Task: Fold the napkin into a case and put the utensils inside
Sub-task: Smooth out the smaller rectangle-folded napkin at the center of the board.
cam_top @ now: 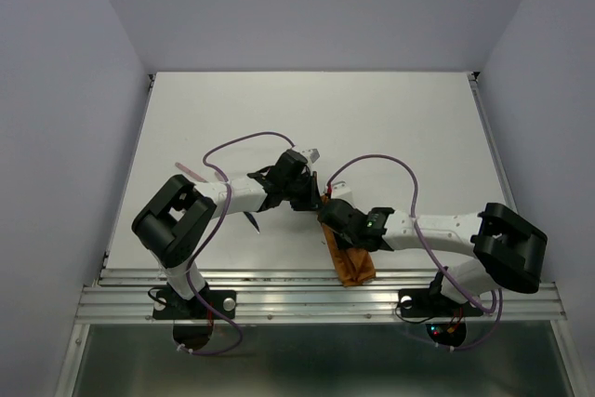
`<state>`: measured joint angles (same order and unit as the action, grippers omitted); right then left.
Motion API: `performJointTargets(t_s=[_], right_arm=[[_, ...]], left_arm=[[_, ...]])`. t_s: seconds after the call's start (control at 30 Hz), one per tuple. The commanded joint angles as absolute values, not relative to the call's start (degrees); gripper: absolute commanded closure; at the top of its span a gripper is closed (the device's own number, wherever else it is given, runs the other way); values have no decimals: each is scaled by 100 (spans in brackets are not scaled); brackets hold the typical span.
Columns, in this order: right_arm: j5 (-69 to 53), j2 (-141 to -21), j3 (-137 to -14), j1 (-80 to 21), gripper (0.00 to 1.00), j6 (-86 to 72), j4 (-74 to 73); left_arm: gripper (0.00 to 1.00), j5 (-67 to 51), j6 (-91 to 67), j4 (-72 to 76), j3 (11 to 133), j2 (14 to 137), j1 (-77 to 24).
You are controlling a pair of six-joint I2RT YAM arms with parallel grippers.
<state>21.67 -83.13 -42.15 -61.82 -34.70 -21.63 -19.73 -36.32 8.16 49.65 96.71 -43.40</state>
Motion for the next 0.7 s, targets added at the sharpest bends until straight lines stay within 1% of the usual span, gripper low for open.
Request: performJointTargets(t_s=[0.0,0.03,0.07,0.33,0.67], right_arm=[[2355,-8306,-4456,-6267,90,-3480,-2127],[2373,-8297,-4456,-6267,93,-3480,-2110],[2382,-8262,-4482,-6267,99,-3480,-2101],[2338,-8156,-4623,-6267,99,-3480,-1934],[2338,-8393,-4799,-6267,99,-3507,-1767]], left_arm=[[100,-2092,-3604,914,5159,9642,-4324],[100,-2092,-3604,923,5159,9642,-4324],[100,-2100,-3604,923,5150,9642,-4324],[100,-2144,-3612,949,5124,9624,-4324],[100,-2197,-3604,967,5106,9589,-4324]])
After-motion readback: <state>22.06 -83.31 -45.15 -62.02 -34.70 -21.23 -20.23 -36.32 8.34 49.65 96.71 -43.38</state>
